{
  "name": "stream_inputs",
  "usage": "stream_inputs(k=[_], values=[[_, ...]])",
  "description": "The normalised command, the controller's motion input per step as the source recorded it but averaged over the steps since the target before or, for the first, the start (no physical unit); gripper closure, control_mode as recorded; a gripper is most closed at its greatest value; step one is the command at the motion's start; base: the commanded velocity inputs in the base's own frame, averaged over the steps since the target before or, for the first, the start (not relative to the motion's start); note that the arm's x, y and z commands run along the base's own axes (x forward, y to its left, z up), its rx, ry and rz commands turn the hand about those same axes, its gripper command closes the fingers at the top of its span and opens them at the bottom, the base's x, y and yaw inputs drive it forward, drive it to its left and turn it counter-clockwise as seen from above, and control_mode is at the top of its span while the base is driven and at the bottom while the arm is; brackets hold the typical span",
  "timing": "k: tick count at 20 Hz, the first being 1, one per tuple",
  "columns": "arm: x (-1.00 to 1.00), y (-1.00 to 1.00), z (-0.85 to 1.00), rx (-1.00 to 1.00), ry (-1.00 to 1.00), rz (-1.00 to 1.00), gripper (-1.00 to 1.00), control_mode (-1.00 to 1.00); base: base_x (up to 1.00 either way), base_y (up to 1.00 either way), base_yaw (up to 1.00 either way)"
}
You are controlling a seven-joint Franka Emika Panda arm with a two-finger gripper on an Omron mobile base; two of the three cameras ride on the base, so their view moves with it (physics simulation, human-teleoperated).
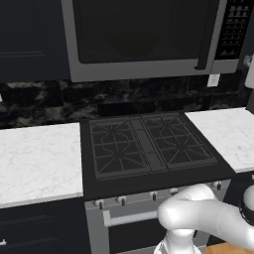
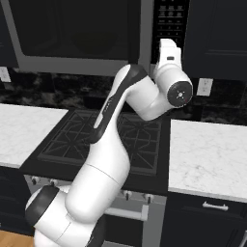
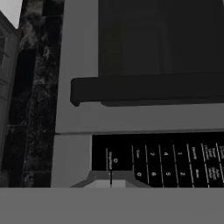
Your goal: Open the microwave, place the bowl with waffle inside the microwave, then close the microwave door and turn it on.
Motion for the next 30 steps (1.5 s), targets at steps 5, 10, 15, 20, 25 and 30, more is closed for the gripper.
stream_inputs(k=[5, 10, 15, 20, 25, 30], values=[[0.37, -0.31, 0.00, 0.00, 0.00, 0.00, 1.00, -1.00, 0.00, 0.00, 0.00], [0.40, -0.14, 0.00, 0.00, 0.00, 0.00, 1.00, -1.00, 0.00, 0.00, 0.00], [0.43, -0.06, -0.01, 0.00, 0.00, 0.00, 1.00, -1.00, 0.00, 0.00, 0.00], [0.46, -0.06, -0.09, 0.00, 0.00, 0.00, 1.00, -1.00, 0.00, 0.00, 0.00], [0.45, -0.01, -0.16, 0.00, 0.00, 0.00, 1.00, -1.00, 0.00, 0.00, 0.00], [0.52, -0.14, -0.14, 0.00, 0.00, 0.00, 1.00, -1.00, 0.00, 0.00, 0.00]])
